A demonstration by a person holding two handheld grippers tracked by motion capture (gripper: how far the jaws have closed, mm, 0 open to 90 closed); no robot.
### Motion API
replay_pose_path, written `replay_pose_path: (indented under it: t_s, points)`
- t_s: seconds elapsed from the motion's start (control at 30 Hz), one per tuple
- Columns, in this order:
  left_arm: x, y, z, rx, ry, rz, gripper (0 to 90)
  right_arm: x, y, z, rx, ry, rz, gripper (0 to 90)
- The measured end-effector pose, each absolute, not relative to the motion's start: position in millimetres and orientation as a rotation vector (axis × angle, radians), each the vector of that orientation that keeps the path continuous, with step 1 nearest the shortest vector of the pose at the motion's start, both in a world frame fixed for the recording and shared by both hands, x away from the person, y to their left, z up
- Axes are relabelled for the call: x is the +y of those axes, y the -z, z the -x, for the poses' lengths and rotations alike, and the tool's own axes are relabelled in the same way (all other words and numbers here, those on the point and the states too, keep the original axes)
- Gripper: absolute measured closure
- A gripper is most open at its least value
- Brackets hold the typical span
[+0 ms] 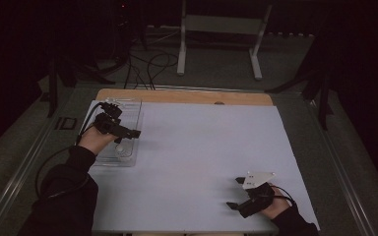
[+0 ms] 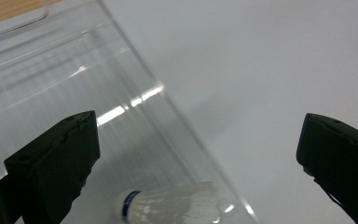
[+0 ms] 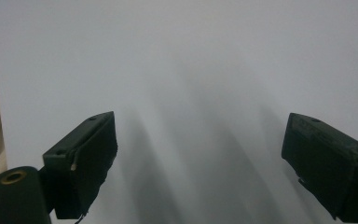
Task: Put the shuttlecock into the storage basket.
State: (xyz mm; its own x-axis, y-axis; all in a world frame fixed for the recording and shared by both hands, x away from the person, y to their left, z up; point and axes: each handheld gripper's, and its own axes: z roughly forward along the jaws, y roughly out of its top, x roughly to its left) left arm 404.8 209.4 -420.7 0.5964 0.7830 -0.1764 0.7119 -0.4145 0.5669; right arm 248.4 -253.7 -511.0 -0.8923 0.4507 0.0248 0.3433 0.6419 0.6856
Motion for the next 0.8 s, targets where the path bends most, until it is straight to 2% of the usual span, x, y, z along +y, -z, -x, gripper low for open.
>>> replay_pose_path:
  t_s: [0.8]
  points:
    - [162,411,-386,0.953,-0.145,-2.306,0.2,-255,510,-249,2.707,-1.091,-0.659,10.2]
